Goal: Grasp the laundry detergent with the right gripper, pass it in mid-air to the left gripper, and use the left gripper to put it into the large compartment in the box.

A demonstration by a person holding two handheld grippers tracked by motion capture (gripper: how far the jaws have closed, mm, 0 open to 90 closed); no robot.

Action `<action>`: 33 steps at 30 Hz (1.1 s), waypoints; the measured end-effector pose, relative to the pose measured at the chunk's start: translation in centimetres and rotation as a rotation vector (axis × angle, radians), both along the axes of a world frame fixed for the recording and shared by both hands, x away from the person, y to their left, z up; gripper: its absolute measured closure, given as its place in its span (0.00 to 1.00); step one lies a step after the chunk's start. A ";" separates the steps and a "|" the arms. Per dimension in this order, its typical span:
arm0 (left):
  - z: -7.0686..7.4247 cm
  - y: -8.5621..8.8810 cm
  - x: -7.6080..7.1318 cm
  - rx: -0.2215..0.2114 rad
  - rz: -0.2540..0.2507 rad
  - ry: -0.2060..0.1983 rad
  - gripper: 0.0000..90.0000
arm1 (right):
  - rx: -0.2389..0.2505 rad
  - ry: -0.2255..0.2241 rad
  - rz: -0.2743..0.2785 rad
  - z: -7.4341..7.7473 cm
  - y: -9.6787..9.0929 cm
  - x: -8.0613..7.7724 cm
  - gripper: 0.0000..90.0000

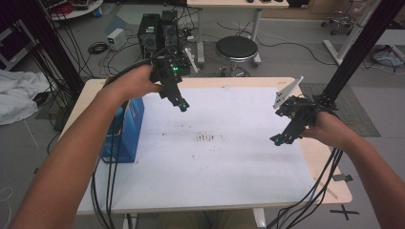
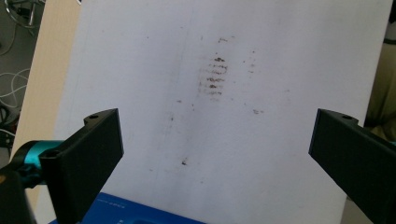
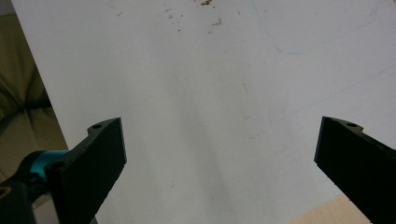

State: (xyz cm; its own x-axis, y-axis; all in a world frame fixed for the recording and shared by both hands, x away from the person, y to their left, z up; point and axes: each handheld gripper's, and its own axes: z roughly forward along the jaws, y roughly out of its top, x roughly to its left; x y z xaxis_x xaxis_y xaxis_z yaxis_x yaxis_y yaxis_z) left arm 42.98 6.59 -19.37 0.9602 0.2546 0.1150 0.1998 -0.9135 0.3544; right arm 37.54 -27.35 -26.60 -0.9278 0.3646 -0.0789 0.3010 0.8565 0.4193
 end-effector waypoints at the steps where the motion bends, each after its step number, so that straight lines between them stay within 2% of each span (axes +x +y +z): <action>1: -0.1 -0.2 0.1 0.004 0.004 -0.008 0.03 | 0.000 0.001 0.002 0.0 0.0 0.0 0.01; 4: -0.1 -0.5 0.3 -0.010 0.004 -0.006 0.03 | 0.000 -0.001 0.003 0.0 0.1 0.1 0.01; 7: -0.1 -1.4 0.9 -0.025 0.027 -0.004 0.03 | 0.001 0.002 -0.002 0.0 0.3 0.2 0.01; 10: -0.1 -2.2 1.0 -0.038 0.019 -0.007 0.03 | 0.002 0.003 -0.003 0.0 0.5 0.2 0.01; 13: -0.4 -3.0 1.0 -0.037 -0.007 0.000 0.03 | 0.001 0.005 -0.005 0.1 0.7 0.3 0.01; 18: -1.1 -4.0 1.0 -0.005 -0.043 -0.005 0.03 | 0.003 0.003 -0.004 0.1 0.9 0.4 0.01; 22: -1.4 -4.5 1.2 -0.009 -0.037 -0.006 0.03 | 0.000 0.006 -0.001 0.1 0.9 0.5 0.01; 33: -2.2 -5.5 1.4 -0.007 -0.102 0.005 0.03 | 0.005 0.009 -0.006 0.0 1.0 0.7 0.01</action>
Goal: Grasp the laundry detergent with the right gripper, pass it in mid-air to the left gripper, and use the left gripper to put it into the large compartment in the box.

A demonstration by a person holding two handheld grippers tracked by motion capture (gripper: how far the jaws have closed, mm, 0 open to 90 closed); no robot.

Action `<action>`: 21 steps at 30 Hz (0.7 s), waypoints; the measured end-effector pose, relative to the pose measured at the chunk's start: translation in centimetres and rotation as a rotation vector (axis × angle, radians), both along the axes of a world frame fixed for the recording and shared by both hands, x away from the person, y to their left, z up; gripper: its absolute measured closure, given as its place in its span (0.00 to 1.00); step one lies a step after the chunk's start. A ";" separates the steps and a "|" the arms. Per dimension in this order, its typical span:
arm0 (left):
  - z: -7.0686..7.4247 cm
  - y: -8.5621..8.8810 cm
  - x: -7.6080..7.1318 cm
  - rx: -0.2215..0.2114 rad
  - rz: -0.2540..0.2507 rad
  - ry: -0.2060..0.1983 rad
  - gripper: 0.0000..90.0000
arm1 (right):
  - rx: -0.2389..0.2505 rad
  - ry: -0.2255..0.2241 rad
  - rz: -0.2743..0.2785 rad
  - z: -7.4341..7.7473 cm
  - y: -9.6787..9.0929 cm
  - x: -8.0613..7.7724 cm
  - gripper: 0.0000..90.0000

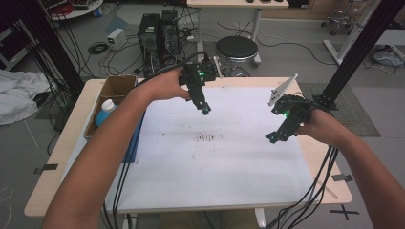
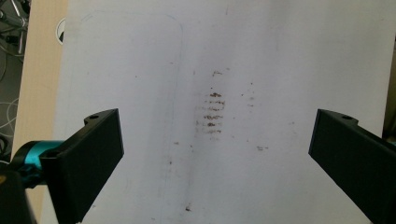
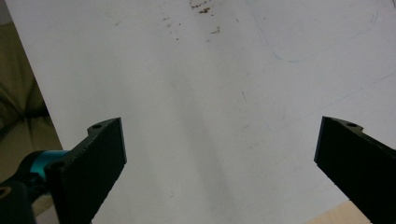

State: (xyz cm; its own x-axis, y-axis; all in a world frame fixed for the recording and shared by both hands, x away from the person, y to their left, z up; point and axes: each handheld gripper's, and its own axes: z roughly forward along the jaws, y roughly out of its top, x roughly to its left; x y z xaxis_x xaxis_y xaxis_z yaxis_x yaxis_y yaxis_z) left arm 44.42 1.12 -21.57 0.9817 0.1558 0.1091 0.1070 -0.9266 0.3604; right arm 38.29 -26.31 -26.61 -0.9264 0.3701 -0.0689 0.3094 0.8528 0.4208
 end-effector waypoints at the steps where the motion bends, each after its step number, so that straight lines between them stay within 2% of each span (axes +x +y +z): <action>1: 0.0 -0.1 0.0 -0.003 -0.003 0.000 0.03 | 0.001 0.000 0.002 0.0 0.0 0.0 0.01; 10: -0.2 -0.2 -0.2 0.006 -0.014 0.001 0.03 | -0.003 0.001 0.010 0.0 0.2 0.0 0.01; 21: -0.3 0.3 -0.2 0.006 0.000 0.003 0.03 | -0.003 0.003 0.015 -0.1 0.3 0.2 0.01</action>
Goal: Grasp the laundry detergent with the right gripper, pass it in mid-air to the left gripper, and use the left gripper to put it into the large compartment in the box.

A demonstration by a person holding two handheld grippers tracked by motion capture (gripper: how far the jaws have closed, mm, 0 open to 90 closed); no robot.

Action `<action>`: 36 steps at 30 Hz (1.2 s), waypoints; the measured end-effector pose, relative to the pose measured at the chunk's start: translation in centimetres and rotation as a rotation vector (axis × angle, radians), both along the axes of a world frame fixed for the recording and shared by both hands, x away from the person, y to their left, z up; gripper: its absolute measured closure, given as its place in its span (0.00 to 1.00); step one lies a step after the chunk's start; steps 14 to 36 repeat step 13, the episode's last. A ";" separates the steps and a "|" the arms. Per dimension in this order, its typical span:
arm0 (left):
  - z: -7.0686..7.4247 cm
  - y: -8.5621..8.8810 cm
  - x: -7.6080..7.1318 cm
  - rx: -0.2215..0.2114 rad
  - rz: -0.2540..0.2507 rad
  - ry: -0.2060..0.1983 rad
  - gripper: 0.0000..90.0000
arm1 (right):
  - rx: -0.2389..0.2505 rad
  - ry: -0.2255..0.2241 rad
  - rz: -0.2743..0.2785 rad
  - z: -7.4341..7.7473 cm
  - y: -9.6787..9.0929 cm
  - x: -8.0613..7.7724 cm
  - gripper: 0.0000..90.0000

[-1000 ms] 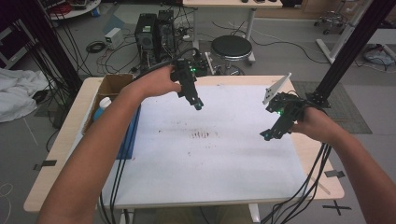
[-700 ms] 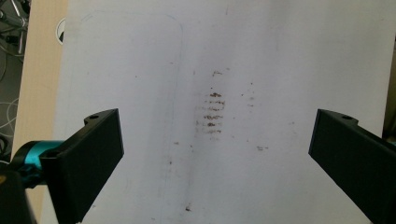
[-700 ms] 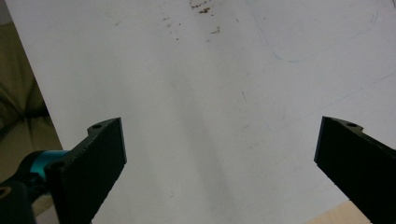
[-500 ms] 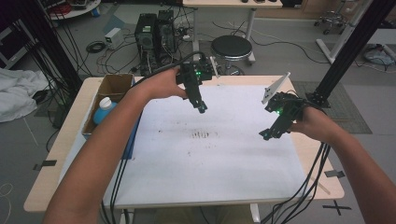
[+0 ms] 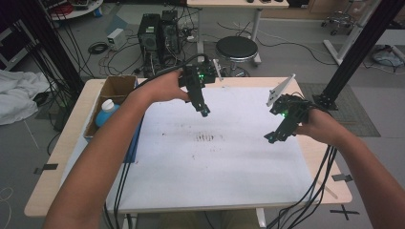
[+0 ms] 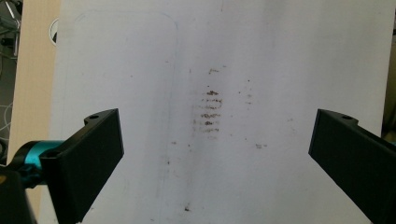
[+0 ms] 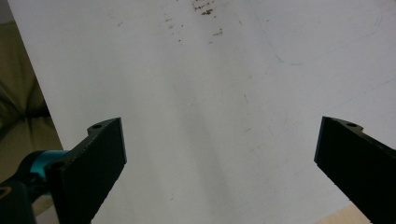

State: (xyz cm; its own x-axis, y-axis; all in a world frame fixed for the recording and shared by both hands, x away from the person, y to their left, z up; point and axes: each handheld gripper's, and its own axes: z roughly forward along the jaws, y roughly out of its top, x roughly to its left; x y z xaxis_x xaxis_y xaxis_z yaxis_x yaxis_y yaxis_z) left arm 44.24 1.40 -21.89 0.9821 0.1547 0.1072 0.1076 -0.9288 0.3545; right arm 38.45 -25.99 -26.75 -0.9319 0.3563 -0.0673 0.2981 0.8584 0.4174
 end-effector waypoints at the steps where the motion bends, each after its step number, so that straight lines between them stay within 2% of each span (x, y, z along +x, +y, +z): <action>1: 0.0 0.0 0.0 -0.001 -0.001 -0.001 0.03 | -0.001 0.000 0.001 0.0 0.0 0.0 0.01; 36: 0.1 0.2 -0.2 -0.003 0.003 -0.002 0.03 | 0.001 -0.004 0.000 0.1 0.0 -0.2 0.01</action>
